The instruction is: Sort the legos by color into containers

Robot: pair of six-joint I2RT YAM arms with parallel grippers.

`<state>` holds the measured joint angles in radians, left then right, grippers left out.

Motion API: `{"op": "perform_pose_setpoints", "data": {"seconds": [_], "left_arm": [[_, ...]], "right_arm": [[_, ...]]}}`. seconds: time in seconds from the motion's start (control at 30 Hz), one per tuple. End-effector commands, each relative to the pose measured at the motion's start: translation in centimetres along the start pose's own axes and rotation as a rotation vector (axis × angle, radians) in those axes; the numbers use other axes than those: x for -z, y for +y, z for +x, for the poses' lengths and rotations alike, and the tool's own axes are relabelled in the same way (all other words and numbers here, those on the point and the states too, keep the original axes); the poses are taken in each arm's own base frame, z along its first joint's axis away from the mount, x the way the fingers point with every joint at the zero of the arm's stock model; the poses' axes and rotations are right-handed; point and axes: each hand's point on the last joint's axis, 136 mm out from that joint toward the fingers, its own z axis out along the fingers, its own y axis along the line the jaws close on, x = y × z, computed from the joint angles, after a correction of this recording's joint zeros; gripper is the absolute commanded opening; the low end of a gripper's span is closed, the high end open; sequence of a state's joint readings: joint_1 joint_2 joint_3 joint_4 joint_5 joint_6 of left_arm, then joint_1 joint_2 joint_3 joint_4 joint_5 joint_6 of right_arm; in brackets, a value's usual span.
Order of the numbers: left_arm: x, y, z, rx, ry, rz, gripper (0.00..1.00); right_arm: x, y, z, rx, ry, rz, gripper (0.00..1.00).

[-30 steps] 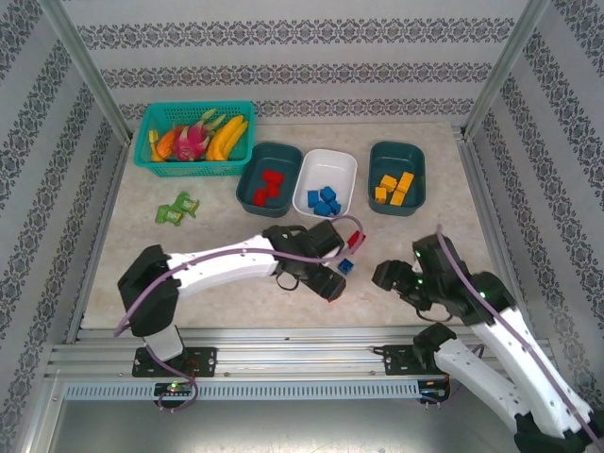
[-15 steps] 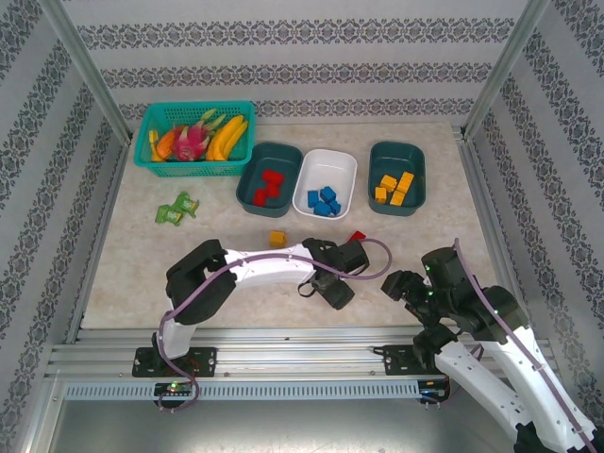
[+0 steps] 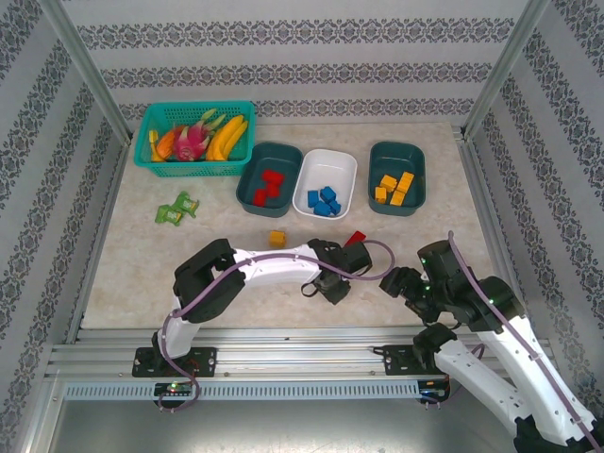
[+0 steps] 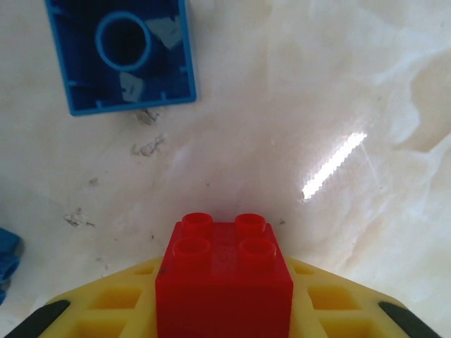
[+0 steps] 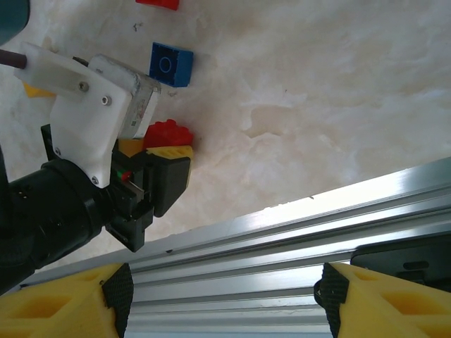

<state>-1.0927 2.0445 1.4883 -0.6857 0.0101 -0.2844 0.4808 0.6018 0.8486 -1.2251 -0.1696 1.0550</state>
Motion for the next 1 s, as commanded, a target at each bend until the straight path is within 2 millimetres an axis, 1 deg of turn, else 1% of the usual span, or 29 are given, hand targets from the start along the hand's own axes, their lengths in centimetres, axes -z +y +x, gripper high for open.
{"op": "perform_pose_setpoints", "data": {"seconds": [0.0,0.07,0.17,0.23,0.3,0.37,0.43,0.57,0.67,0.77,0.97], "left_arm": [[4.9,1.1,-2.6,0.076,-0.104,-0.014,0.32],[7.1,2.6,-3.8,0.143,-0.152,-0.005,0.32],[10.2,6.0,-5.5,0.25,-0.217,0.004,0.34],[11.4,8.3,-6.6,0.31,-0.247,0.009,0.34],[12.3,10.8,-7.5,0.364,-0.276,0.002,0.35],[12.8,13.6,-8.4,0.418,-0.299,-0.008,0.35],[12.9,16.2,-9.2,0.474,-0.314,-0.019,0.35],[12.3,22.0,-10.3,0.611,-0.334,-0.041,0.35],[11.3,25.5,-11.2,0.699,-0.339,-0.032,0.36],[9.5,28.4,-11.9,0.763,-0.326,-0.025,0.36],[6.5,32.6,-12.5,0.843,-0.29,-0.023,0.36]], "right_arm": [[1.1,1.6,-1.4,0.05,-0.061,-0.038,0.73],[1.5,3.0,-2.1,0.076,-0.081,-0.075,0.72],[2.0,7.0,-3.6,0.139,-0.115,-0.187,0.72],[2.1,9.6,-4.6,0.179,-0.121,-0.245,0.72],[1.8,12.3,-5.6,0.217,-0.126,-0.295,0.72],[1.6,15.2,-6.9,0.252,-0.141,-0.352,0.72],[1.1,17.2,-8.1,0.268,-0.145,-0.377,0.72],[-0.8,20.5,-10.7,0.274,-0.121,-0.396,0.72],[-2.3,21.7,-12.7,0.261,-0.107,-0.377,0.71],[-3.9,22.6,-14.4,0.248,-0.083,-0.358,0.71],[-6.9,24.6,-16.9,0.217,-0.057,-0.363,0.71]]}}
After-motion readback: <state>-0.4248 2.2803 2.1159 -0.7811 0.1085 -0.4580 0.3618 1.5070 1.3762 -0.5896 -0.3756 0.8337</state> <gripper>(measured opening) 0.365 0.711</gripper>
